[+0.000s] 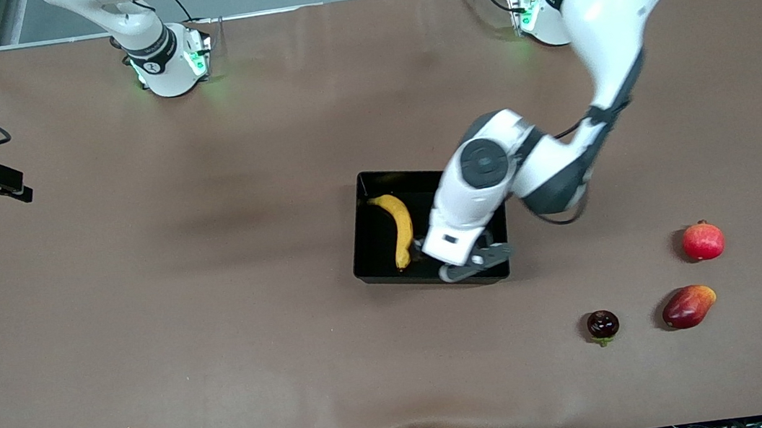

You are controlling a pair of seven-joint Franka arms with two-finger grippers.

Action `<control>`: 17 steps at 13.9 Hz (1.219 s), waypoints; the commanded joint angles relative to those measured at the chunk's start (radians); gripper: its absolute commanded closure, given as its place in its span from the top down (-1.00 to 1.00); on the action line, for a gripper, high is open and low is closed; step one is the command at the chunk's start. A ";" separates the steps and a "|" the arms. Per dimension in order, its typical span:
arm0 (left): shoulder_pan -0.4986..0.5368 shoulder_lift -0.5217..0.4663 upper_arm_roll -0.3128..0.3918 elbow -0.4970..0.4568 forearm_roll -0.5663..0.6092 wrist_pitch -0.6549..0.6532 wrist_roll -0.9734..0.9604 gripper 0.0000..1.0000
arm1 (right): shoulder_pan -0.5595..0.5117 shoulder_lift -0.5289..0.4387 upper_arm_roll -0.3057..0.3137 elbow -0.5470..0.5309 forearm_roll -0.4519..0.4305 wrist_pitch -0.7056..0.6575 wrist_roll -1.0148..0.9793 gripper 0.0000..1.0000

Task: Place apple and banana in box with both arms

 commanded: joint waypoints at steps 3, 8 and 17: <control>0.098 -0.160 -0.013 -0.016 -0.064 -0.072 0.058 1.00 | 0.000 -0.006 0.005 -0.003 0.015 -0.007 0.015 1.00; 0.260 -0.294 -0.011 0.024 -0.163 -0.250 0.236 1.00 | 0.006 -0.006 0.005 -0.002 0.016 -0.006 0.015 1.00; 0.453 -0.536 0.047 0.028 -0.331 -0.514 0.598 1.00 | 0.006 -0.006 0.005 -0.002 0.016 -0.006 0.015 1.00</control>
